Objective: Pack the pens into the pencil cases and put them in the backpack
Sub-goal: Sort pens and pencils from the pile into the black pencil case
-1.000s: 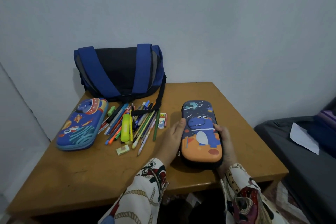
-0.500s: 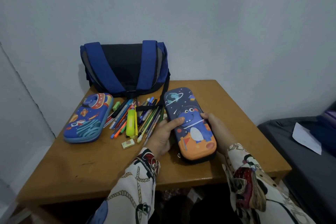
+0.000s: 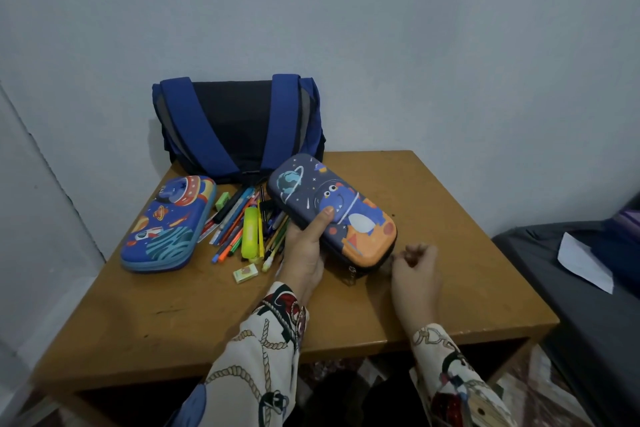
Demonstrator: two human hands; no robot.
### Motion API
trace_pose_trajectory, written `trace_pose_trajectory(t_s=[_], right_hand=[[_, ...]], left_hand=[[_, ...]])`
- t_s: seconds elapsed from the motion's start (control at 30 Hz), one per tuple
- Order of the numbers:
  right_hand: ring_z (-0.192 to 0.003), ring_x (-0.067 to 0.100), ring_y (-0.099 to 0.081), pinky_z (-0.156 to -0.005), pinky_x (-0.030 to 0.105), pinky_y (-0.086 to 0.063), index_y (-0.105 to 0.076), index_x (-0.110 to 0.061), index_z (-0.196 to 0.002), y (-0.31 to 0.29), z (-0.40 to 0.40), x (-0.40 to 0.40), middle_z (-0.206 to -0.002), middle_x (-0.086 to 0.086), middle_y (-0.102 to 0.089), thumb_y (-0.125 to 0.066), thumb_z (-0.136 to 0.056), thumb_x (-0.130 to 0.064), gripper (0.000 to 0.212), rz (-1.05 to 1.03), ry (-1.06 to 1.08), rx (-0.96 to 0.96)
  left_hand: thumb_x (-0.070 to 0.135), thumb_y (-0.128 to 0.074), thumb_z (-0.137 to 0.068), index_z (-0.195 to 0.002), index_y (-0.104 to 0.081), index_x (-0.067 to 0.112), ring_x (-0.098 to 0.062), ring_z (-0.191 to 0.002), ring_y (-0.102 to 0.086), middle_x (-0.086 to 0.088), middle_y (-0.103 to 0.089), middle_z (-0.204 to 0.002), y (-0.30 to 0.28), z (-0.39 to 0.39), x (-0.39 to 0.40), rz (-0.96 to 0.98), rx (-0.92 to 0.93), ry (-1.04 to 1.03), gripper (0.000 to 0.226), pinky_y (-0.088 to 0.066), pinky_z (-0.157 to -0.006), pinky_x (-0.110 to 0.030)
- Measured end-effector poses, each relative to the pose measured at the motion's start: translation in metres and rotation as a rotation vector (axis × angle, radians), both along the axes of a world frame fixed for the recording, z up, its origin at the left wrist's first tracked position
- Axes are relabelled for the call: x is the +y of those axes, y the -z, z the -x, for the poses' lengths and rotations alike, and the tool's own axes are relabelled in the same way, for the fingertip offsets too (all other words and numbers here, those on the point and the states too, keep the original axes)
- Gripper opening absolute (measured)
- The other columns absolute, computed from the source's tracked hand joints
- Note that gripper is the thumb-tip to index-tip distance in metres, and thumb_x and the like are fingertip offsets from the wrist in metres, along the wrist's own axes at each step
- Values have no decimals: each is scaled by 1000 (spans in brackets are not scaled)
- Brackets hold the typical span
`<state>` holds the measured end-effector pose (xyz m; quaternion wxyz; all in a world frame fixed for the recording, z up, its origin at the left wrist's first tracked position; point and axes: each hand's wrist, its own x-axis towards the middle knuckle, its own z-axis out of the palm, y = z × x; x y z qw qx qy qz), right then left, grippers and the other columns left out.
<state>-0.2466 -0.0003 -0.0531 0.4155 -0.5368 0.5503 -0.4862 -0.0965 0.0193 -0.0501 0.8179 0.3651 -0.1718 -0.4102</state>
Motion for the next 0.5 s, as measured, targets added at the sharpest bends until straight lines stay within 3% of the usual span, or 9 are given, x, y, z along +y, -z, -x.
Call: trace_pose_trajectory(t_s=[0.1,0.17,0.23,0.3,0.37,0.5], right_hand=[[-77,33,-54,-67,37,-40,-53,-12,-75,-1,0,7,-74,8,-60,-52,-89,-5,16,29,-111,214],[-70,28,-57,-64,36,-43,-57,-15,-66,-1,-2,11,-65,5,-61,-58,-87,-13,21,112,-218,331],[-67,20,-61,-63,34,-47,-67,-19,-66,1,-4,16,-64,-2,-65,-63,-84,-33,23,248,-314,443],[-70,15,-63,-65,33,-50,-76,-20,-73,6,-6,15,-69,-6,-70,-59,-80,-56,41,416,-347,626],[-69,17,-63,-63,33,-50,-79,-22,-73,12,-8,11,-69,-6,-72,-51,-78,-68,54,556,-316,736],[-60,19,-63,-56,33,-49,-78,-22,-69,15,-6,7,-62,-5,-70,-45,-82,-59,51,652,-303,737]], left_hand=[[6,-72,-81,-132,-50,8,-22,-106,-66,-11,-67,-120,-1,-1,0,5,-29,-52,55,-56,-82,-34],[5,-69,-84,-133,-49,10,-21,-106,-66,-9,-67,-120,0,-2,-1,5,-34,-87,53,-55,-83,-34],[7,-70,-82,-135,-46,9,-25,-111,-64,-10,-65,-122,1,-4,-2,-3,-26,-113,58,-54,-90,-39],[9,-72,-81,-137,-43,10,-25,-112,-63,-11,-65,-124,3,-5,-3,-10,-19,-123,62,-51,-97,-44],[9,-71,-83,-137,-43,12,-24,-111,-64,-10,-65,-123,3,-5,-3,-16,-30,-124,61,-50,-98,-45],[10,-70,-85,-133,-45,16,-20,-106,-67,-7,-67,-119,3,-3,-1,-23,-78,-108,54,-54,-90,-40]])
